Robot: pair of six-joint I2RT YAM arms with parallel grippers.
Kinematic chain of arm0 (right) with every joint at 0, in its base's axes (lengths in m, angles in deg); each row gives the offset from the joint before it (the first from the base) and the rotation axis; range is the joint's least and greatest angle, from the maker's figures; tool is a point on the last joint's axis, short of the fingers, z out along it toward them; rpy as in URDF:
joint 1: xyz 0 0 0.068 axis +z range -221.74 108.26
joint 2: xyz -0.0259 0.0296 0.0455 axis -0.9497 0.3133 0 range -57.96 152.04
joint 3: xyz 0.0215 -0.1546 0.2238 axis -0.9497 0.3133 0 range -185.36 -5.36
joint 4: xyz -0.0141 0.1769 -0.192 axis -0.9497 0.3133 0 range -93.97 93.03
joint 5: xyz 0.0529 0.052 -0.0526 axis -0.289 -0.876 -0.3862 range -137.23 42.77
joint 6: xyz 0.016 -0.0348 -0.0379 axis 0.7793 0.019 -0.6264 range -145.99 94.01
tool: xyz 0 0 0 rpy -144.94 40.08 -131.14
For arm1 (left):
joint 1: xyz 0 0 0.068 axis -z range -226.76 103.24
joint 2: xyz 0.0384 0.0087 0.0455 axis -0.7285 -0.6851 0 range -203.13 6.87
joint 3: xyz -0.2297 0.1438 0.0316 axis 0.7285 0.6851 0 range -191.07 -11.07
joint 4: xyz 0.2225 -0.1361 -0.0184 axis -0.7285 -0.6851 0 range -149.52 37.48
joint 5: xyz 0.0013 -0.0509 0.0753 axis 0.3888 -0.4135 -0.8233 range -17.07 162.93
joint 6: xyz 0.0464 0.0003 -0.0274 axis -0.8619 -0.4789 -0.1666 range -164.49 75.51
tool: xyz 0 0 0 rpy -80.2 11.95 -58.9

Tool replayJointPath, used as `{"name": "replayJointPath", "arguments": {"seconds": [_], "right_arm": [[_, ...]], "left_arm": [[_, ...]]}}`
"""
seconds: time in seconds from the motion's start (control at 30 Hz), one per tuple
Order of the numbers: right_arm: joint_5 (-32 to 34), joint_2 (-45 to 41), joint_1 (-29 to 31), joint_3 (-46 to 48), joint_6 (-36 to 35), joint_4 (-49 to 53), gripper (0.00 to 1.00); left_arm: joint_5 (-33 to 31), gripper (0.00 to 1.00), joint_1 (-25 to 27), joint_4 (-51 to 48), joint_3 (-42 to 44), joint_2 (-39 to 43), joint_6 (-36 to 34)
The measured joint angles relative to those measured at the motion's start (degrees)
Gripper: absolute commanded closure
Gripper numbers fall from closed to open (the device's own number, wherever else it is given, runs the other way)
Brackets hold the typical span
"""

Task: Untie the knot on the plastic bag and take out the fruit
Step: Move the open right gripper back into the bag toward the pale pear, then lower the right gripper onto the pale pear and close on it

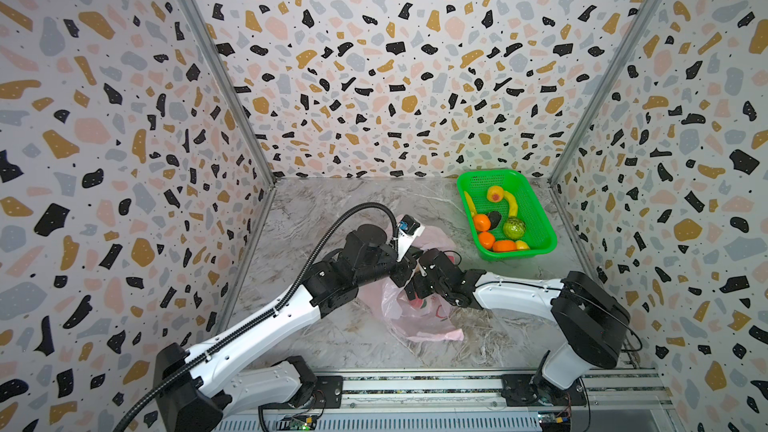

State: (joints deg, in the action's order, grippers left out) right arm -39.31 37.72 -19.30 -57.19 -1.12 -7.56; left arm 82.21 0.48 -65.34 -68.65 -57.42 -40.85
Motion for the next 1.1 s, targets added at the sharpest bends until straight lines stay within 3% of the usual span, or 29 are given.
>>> {"name": "replayJointPath", "arguments": {"seconds": [0.1,0.23,0.37,0.63,0.9,1.1], "right_arm": [[1.1,2.2,-0.2,-0.2,0.2,-0.7,0.05],[2.8,3.3,-0.5,-0.2,0.3,-2.2,0.19],[3.9,3.3,-0.7,-0.2,-0.3,-4.9,0.39],[3.0,0.6,-0.6,2.4,-1.2,-5.9,0.48],[-0.1,-9.4,-0.1,6.8,-1.1,-1.7,0.46],[-5.0,-13.7,0.4,8.6,-2.0,-1.5,0.22]], "left_arm": [[0.3,1.0,0.0,0.0,0.2,0.0,0.0],[0.5,1.0,0.0,0.0,0.4,0.0,0.0],[0.5,1.0,0.0,0.0,0.8,0.0,0.0],[-1.4,1.0,-0.1,0.1,0.8,0.0,0.0],[-2.5,1.0,-0.3,0.0,0.8,0.8,0.1],[-2.4,1.0,-0.3,0.1,0.5,2.4,0.2]]}}
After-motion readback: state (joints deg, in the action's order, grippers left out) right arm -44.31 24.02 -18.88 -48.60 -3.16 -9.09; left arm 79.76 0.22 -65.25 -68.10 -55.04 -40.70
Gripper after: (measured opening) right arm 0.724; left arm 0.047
